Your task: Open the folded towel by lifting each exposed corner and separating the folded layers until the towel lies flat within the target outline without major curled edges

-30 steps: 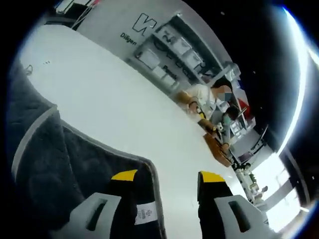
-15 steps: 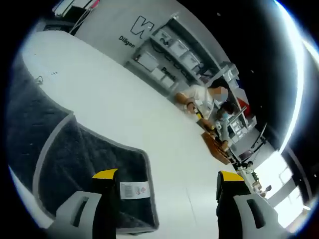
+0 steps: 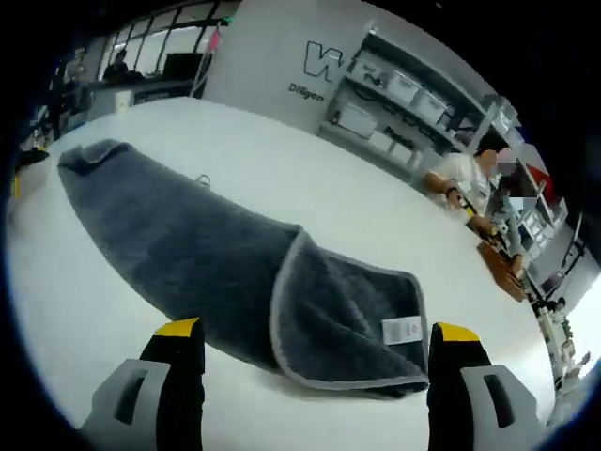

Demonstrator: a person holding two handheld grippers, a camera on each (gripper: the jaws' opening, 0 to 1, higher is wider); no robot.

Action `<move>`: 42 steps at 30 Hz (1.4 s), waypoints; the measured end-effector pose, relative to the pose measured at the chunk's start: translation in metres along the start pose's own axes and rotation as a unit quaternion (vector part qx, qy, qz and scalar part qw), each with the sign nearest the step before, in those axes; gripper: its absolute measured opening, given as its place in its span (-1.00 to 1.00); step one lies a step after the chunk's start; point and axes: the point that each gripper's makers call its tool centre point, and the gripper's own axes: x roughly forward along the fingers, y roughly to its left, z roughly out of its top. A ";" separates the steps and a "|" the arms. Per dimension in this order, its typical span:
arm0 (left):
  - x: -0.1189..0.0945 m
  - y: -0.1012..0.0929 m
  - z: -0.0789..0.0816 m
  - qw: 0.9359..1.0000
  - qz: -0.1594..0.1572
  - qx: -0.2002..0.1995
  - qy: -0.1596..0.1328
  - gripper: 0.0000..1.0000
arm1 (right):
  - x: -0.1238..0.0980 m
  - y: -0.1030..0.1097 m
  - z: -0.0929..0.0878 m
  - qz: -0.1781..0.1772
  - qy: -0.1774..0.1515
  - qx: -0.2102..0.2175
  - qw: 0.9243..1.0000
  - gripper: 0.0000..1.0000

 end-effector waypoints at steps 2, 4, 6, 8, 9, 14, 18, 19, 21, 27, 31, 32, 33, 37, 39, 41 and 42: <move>0.000 -0.001 0.001 1.000 -0.001 0.000 -0.002 0.99 | -0.002 0.024 0.001 0.022 -0.002 -0.013 1.000 0.99; 0.000 -0.001 0.001 1.000 -0.002 0.000 -0.002 0.99 | -0.003 0.041 0.002 0.030 -0.001 -0.030 0.999 0.99; 0.000 0.000 0.000 1.000 -0.001 0.000 0.000 0.99 | -0.006 0.056 0.003 0.044 -0.001 -0.039 0.998 0.99; 0.000 0.001 0.000 1.000 0.001 0.001 0.001 0.99 | -0.009 0.071 0.010 0.067 -0.021 -0.041 0.997 0.99; 0.000 0.001 0.000 1.000 0.002 0.002 0.001 0.99 | -0.011 0.077 0.011 0.075 -0.027 -0.037 0.996 0.99; -0.001 0.003 0.000 1.000 0.006 0.003 0.000 0.99 | -0.015 0.103 0.035 0.108 -0.108 0.011 0.988 0.99; 0.002 0.002 -0.002 1.000 0.003 0.003 0.003 0.99 | -0.012 0.120 0.045 0.155 -0.147 0.054 0.975 0.99; 0.003 0.002 -0.003 1.000 0.003 0.003 0.004 0.99 | -0.010 0.121 0.043 0.154 -0.141 0.052 0.977 0.99; 0.004 0.002 -0.005 1.000 0.005 0.003 0.009 0.99 | -0.003 0.120 0.028 0.145 -0.108 0.020 0.983 0.99; 0.005 -0.005 -0.002 1.000 -0.001 0.005 0.000 0.98 | 0.007 0.130 0.022 0.153 -0.106 0.023 0.982 0.99; 0.007 -0.007 -0.001 1.000 -0.005 0.002 -0.005 0.96 | 0.002 0.132 0.029 0.149 -0.116 0.017 0.982 0.99; 0.009 -0.008 -0.001 1.000 -0.007 -0.001 -0.005 0.95 | 0.001 0.134 0.029 0.153 -0.113 0.016 0.982 0.99; 0.010 -0.009 -0.001 1.000 -0.008 -0.002 -0.006 0.94 | 0.000 0.135 0.028 0.156 -0.111 0.017 0.981 0.99; 0.015 -0.020 -0.001 1.000 -0.028 0.001 -0.008 0.94 | -0.002 0.141 0.025 0.161 -0.100 0.011 0.982 0.99; 0.016 -0.026 0.002 0.999 -0.039 0.005 -0.016 0.95 | -0.002 0.145 0.021 0.162 -0.090 0.000 0.983 0.99; 0.017 -0.029 0.004 0.999 -0.043 0.008 -0.021 0.95 | -0.002 0.148 0.018 0.166 -0.080 -0.008 0.983 0.99; 0.018 -0.030 0.004 0.999 -0.044 0.010 -0.020 0.95 | -0.003 0.150 0.018 0.170 -0.080 -0.009 0.982 0.99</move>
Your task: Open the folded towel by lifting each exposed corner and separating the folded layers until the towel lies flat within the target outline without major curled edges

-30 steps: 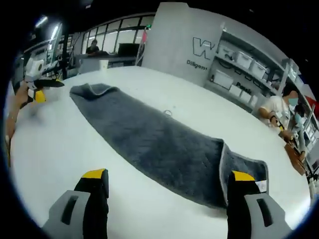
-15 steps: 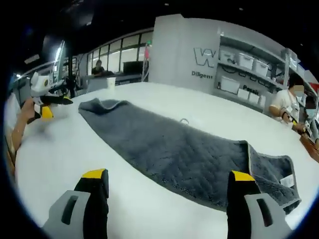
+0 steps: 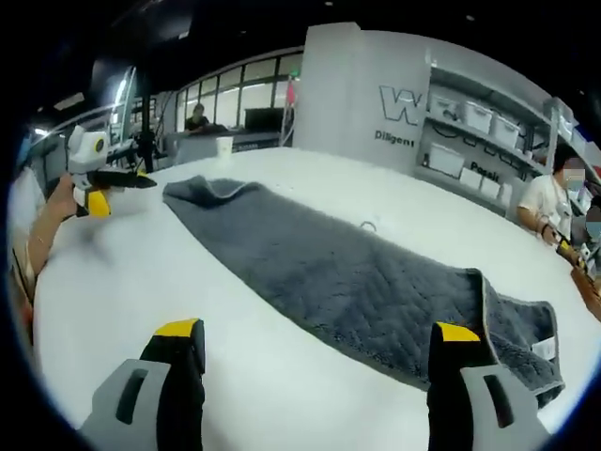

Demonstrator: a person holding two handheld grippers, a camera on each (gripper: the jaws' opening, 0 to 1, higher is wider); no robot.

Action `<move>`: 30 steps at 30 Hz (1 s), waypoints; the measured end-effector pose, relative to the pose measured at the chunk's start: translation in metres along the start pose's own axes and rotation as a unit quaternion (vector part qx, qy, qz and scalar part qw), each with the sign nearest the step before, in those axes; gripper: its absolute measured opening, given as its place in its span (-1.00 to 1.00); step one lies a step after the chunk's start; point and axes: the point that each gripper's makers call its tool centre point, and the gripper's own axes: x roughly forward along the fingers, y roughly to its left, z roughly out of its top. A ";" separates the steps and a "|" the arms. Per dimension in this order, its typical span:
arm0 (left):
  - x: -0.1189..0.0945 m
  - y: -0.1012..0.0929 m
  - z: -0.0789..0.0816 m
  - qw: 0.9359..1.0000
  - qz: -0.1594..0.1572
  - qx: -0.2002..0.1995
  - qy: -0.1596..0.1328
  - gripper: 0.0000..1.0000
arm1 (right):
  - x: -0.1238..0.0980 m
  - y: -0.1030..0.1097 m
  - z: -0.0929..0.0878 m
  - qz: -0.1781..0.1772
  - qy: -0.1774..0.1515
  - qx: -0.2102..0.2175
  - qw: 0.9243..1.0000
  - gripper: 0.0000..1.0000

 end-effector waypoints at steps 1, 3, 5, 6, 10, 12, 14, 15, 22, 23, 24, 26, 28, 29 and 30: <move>0.001 -0.001 0.000 1.000 -0.001 0.002 0.000 0.95 | 0.000 0.002 0.000 0.004 0.000 -0.001 1.000 0.99; 0.003 0.001 -0.003 1.000 0.005 0.000 0.008 0.95 | -0.003 0.004 0.005 0.010 -0.010 0.006 1.000 0.99; 0.006 0.008 -0.006 1.000 0.014 -0.002 0.019 0.95 | -0.004 0.006 0.008 0.011 -0.015 0.007 1.000 0.99; 0.007 0.011 -0.006 1.000 0.018 -0.003 0.022 0.95 | -0.005 0.006 0.008 0.012 -0.016 0.006 1.000 0.99; 0.010 0.023 0.001 0.998 0.025 0.030 0.042 0.95 | -0.006 0.008 0.004 0.009 -0.004 -0.011 1.000 0.99; 0.011 0.030 0.006 0.997 0.035 0.055 0.050 0.95 | -0.008 0.009 0.005 0.006 -0.004 -0.018 1.000 0.99; 0.014 0.032 0.010 0.994 0.032 0.079 0.065 0.95 | -0.009 0.011 0.008 0.004 -0.007 -0.026 1.000 0.99; 0.016 0.032 0.012 0.993 0.028 0.089 0.070 0.95 | -0.009 0.012 0.009 0.006 -0.008 -0.028 1.000 0.99; 0.038 0.036 0.034 0.990 0.007 0.119 0.077 0.92 | -0.008 0.015 0.009 0.014 -0.009 -0.028 0.999 0.98; 0.041 0.038 0.037 0.990 0.003 0.117 0.076 0.91 | -0.007 0.014 0.008 0.011 -0.007 -0.028 1.000 0.98; 0.043 0.038 0.039 0.991 -0.001 0.116 0.073 0.90 | -0.007 0.012 0.007 0.007 -0.005 -0.030 1.000 0.98; 0.047 0.035 0.035 0.989 -0.026 0.113 0.095 0.86 | -0.007 0.010 0.006 0.002 -0.001 -0.034 0.999 0.98; 0.054 0.036 0.042 0.988 -0.025 0.123 0.086 0.81 | -0.008 0.008 0.007 -0.002 -0.003 -0.033 0.999 0.98; 0.057 0.036 0.046 0.988 -0.026 0.130 0.080 0.78 | -0.010 0.007 0.009 -0.003 -0.006 -0.031 0.999 0.98; 0.060 0.036 0.048 0.988 -0.026 0.133 0.077 0.74 | -0.011 0.007 0.010 -0.002 -0.010 -0.030 0.999 0.98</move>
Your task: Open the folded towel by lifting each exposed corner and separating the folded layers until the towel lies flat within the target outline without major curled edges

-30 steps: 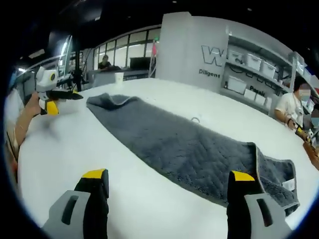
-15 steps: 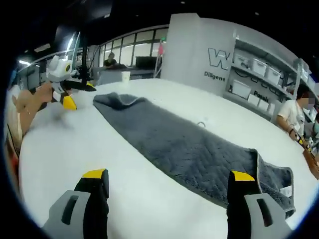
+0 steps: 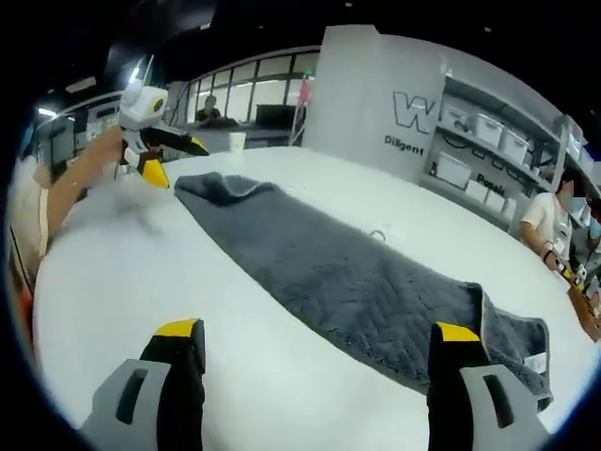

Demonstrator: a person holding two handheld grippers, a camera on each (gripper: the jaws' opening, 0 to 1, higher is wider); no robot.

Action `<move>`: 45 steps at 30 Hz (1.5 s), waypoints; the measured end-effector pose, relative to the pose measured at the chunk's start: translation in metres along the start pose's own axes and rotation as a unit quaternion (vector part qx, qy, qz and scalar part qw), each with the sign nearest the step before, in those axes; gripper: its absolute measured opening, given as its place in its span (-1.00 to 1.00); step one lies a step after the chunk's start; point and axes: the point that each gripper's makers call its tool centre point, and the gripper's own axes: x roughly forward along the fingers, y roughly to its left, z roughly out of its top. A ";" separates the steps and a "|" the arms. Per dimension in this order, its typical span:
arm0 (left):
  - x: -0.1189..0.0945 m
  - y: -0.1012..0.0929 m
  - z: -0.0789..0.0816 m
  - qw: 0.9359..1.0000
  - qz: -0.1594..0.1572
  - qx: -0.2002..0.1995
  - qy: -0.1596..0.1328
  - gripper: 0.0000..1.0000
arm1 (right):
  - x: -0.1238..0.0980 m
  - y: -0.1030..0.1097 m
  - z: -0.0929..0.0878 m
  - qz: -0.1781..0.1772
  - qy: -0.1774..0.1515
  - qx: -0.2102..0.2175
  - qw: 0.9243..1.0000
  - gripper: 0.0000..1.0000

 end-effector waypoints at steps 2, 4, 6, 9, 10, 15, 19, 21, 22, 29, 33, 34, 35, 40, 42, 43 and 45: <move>0.006 0.000 0.005 1.000 -0.005 0.009 -0.004 0.61 | -0.001 -0.001 0.002 -0.001 -0.006 0.005 1.000 0.98; 0.011 -0.002 0.010 1.000 -0.017 0.011 -0.014 0.29 | -0.001 -0.002 0.002 -0.004 -0.006 0.006 1.000 0.97; 0.014 -0.004 0.007 0.999 -0.033 0.016 0.002 -0.16 | -0.001 -0.004 0.002 -0.006 -0.006 0.006 1.000 0.97; 0.023 -0.001 0.008 0.999 -0.024 0.026 -0.001 -0.29 | 0.000 -0.006 0.002 -0.008 -0.008 0.009 1.000 0.97; 0.025 -0.001 0.007 0.999 -0.025 0.024 -0.002 -0.27 | 0.000 -0.007 0.002 -0.008 -0.008 0.010 1.000 0.97; 0.035 -0.007 0.003 0.999 -0.042 0.015 -0.003 -0.35 | 0.001 -0.010 -0.001 -0.011 -0.007 0.015 1.000 0.94; 0.043 -0.010 -0.010 0.999 -0.042 0.028 0.020 -0.54 | 0.002 -0.012 -0.004 -0.013 -0.003 0.020 1.000 0.93; 0.045 -0.012 -0.014 0.998 -0.042 0.035 0.027 -0.71 | 0.002 -0.013 -0.004 -0.013 -0.003 0.021 1.000 0.94; 0.044 -0.013 -0.016 0.998 -0.042 0.038 0.029 -0.79 | 0.002 -0.013 -0.005 -0.013 -0.003 0.021 1.000 0.93; 0.043 -0.005 -0.015 0.998 -0.022 0.053 0.030 -0.88 | 0.001 -0.015 -0.004 -0.013 -0.005 0.023 1.000 0.92; 0.039 -0.006 -0.013 0.998 -0.020 0.054 0.034 -0.92 | 0.000 -0.015 -0.003 -0.013 -0.007 0.024 1.000 0.92; 0.038 -0.008 -0.014 0.998 -0.023 0.053 0.037 -0.93 | -0.001 -0.016 -0.003 -0.014 -0.007 0.024 1.000 0.92; 0.037 -0.009 -0.014 0.998 -0.024 0.052 0.038 -0.93 | -0.001 -0.016 -0.003 -0.014 -0.008 0.025 1.000 0.92; 0.026 -0.012 -0.008 0.998 -0.027 0.043 0.033 -0.94 | -0.001 -0.017 -0.003 -0.015 -0.008 0.026 1.000 0.91; 0.021 -0.018 -0.007 0.998 -0.038 0.040 0.034 -0.94 | -0.001 -0.017 -0.003 -0.015 -0.008 0.026 1.000 0.92; 0.018 -0.020 -0.007 0.998 -0.041 0.040 0.034 -0.94 | -0.001 -0.017 -0.004 -0.015 -0.007 0.026 1.000 0.92; 0.012 -0.025 -0.006 0.998 -0.045 0.043 0.033 -0.94 | -0.002 -0.017 -0.004 -0.015 -0.007 0.027 1.000 0.93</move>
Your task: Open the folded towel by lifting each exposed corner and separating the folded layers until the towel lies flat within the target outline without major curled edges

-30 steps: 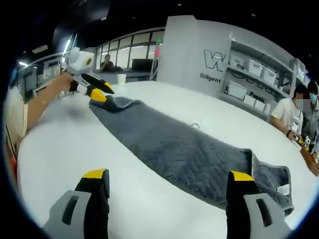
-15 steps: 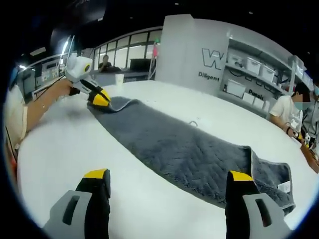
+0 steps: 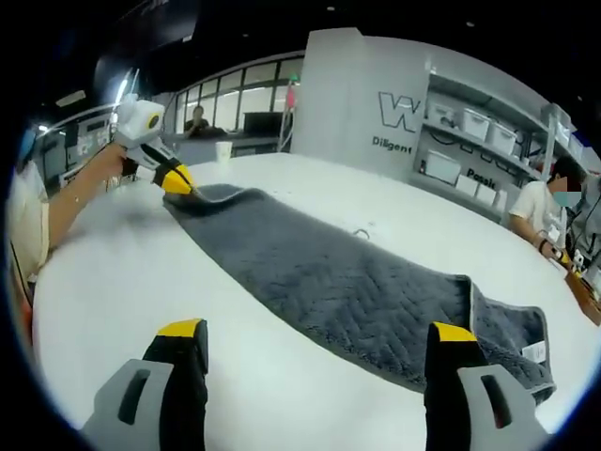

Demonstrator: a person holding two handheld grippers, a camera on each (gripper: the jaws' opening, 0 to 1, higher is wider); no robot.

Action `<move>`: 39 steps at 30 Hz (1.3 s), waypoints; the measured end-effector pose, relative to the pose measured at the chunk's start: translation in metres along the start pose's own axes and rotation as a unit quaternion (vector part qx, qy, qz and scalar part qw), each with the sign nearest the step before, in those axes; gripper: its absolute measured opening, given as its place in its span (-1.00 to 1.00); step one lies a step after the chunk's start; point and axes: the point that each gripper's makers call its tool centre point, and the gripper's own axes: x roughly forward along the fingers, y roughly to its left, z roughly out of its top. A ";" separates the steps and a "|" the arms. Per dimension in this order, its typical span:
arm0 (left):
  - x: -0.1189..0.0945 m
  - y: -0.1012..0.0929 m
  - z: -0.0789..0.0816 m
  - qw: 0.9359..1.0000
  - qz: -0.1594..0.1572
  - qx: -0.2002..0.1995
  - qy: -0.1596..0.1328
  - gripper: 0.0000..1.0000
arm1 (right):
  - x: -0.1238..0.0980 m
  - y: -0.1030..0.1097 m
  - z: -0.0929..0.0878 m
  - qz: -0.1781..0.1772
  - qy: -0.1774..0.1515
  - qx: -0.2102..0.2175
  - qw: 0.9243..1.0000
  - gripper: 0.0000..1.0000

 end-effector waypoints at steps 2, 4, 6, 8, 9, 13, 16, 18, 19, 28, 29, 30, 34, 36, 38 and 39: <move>-0.007 0.001 0.002 1.000 0.007 0.004 -0.004 -0.94 | 0.000 -0.001 0.000 0.000 0.000 0.001 1.000 0.93; -0.015 0.003 0.004 1.000 0.015 0.006 -0.010 -0.94 | -0.001 -0.002 -0.001 -0.001 0.000 0.005 1.000 0.93; -0.022 0.005 0.008 1.000 0.019 0.001 -0.022 -0.94 | -0.001 -0.003 -0.002 -0.001 0.002 0.004 1.000 0.94; -0.033 0.006 0.012 0.999 0.021 -0.005 -0.034 -0.94 | 0.000 -0.004 -0.004 -0.002 0.007 0.004 1.000 0.94; -0.040 0.007 0.013 0.999 0.022 -0.008 -0.039 -0.94 | 0.000 -0.004 -0.005 -0.004 0.007 0.005 1.000 0.94; -0.063 0.010 0.013 0.998 0.041 -0.009 -0.048 -0.94 | 0.001 -0.005 -0.007 -0.004 0.010 0.007 1.000 0.94; -0.078 0.013 0.011 0.997 0.052 -0.011 -0.052 -0.94 | 0.001 -0.006 -0.007 -0.005 0.012 0.007 1.000 0.94; -0.088 0.014 0.008 0.997 0.060 -0.014 -0.054 -0.94 | 0.001 -0.007 -0.008 -0.006 0.013 0.007 1.000 0.94; -0.094 0.015 0.007 0.996 0.066 -0.017 -0.057 -0.94 | 0.001 -0.007 -0.007 -0.006 0.012 0.007 1.000 0.94; -0.124 0.031 0.000 0.990 0.109 -0.039 -0.077 -0.94 | -0.001 -0.009 -0.008 -0.009 0.011 0.009 1.000 0.94; -0.127 0.033 0.000 0.989 0.113 -0.042 -0.079 -0.94 | -0.001 -0.010 -0.008 -0.010 0.010 0.009 1.000 0.94; -0.130 0.035 -0.001 0.988 0.119 -0.046 -0.082 -0.94 | -0.001 -0.010 -0.007 -0.010 0.008 0.009 1.000 0.93; -0.134 0.038 -0.010 0.987 0.124 -0.060 -0.078 -0.94 | -0.001 -0.012 -0.008 -0.012 0.011 0.012 1.000 0.94; -0.131 0.034 -0.018 0.988 0.119 -0.068 -0.069 -0.94 | -0.002 -0.013 -0.008 -0.012 0.010 0.013 1.000 0.94; -0.127 0.032 -0.027 0.989 0.114 -0.074 -0.057 -0.94 | -0.004 -0.014 -0.007 -0.014 0.008 0.013 1.000 0.94; -0.125 0.031 -0.032 0.989 0.113 -0.076 -0.052 -0.94 | -0.005 -0.016 -0.007 -0.016 0.007 0.014 1.000 0.94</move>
